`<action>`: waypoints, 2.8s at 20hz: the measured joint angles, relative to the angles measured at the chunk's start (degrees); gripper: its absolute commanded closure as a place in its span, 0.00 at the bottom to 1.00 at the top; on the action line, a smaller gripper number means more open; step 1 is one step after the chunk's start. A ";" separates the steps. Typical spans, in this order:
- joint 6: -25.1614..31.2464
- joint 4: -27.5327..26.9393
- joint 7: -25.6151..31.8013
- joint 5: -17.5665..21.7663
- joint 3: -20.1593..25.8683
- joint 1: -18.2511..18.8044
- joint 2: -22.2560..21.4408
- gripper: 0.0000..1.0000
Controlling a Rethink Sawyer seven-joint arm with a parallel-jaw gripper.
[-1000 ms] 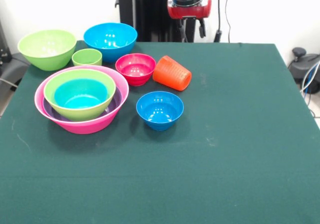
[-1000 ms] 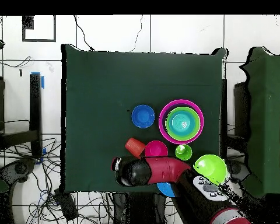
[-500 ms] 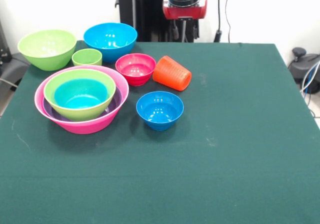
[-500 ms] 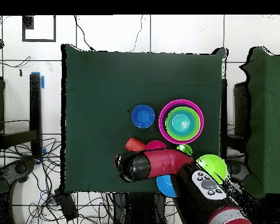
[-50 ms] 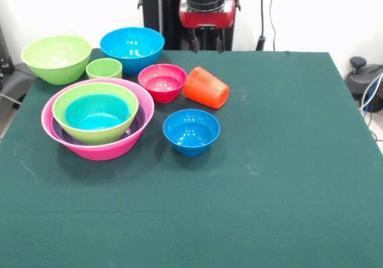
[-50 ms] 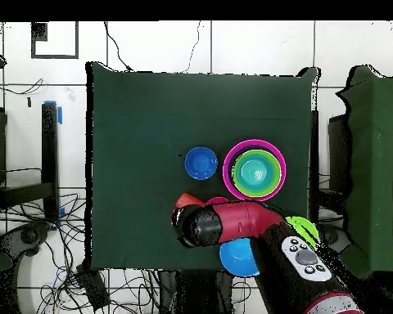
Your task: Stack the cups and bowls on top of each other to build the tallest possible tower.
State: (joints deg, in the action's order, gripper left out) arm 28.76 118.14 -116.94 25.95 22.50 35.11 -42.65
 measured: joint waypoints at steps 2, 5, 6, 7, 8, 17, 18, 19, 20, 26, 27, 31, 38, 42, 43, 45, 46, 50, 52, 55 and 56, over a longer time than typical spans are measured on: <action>0.53 -0.66 0.01 0.45 0.44 1.18 0.00 0.00; 2.36 -1.65 0.02 0.64 1.29 3.10 0.00 0.00; 3.27 -2.06 0.04 0.65 1.68 3.85 0.01 0.00; 3.87 -2.32 0.08 0.65 1.92 4.28 0.01 0.00; 5.54 -3.09 0.27 0.65 2.59 5.38 0.01 0.00; 15.07 -8.56 1.38 1.74 5.39 9.82 0.19 0.00; 15.80 -9.25 1.64 2.13 5.78 10.28 0.32 0.00; 16.55 -9.97 1.97 2.56 6.18 10.74 0.47 0.00; 17.39 -10.81 2.48 3.16 6.61 11.27 0.65 0.00; 19.38 -14.13 5.68 5.51 8.23 13.54 1.44 0.00; 19.37 -14.46 6.16 5.76 8.45 13.87 1.62 0.00; 19.38 -15.48 7.91 6.83 9.37 15.18 2.19 0.00; 19.38 -16.06 8.63 8.80 10.27 16.25 2.22 0.00; 19.39 -16.07 8.63 9.45 10.50 16.44 2.23 0.00; 19.39 -16.08 8.63 9.65 10.58 16.47 2.22 0.00; 19.38 -16.07 8.63 9.80 10.64 16.47 2.23 0.00; 19.38 -16.08 8.63 9.83 10.67 16.47 2.23 0.00; 19.38 -16.07 8.63 9.84 10.69 16.47 2.23 0.00; 19.39 -16.05 8.63 9.84 10.69 16.47 2.23 0.00; 19.38 -16.01 8.63 9.84 10.69 16.47 2.25 0.00; 19.38 -15.98 8.63 9.83 10.69 16.47 2.23 0.00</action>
State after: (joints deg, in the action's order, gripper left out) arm 48.14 102.15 -108.31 35.78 33.19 51.58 -40.42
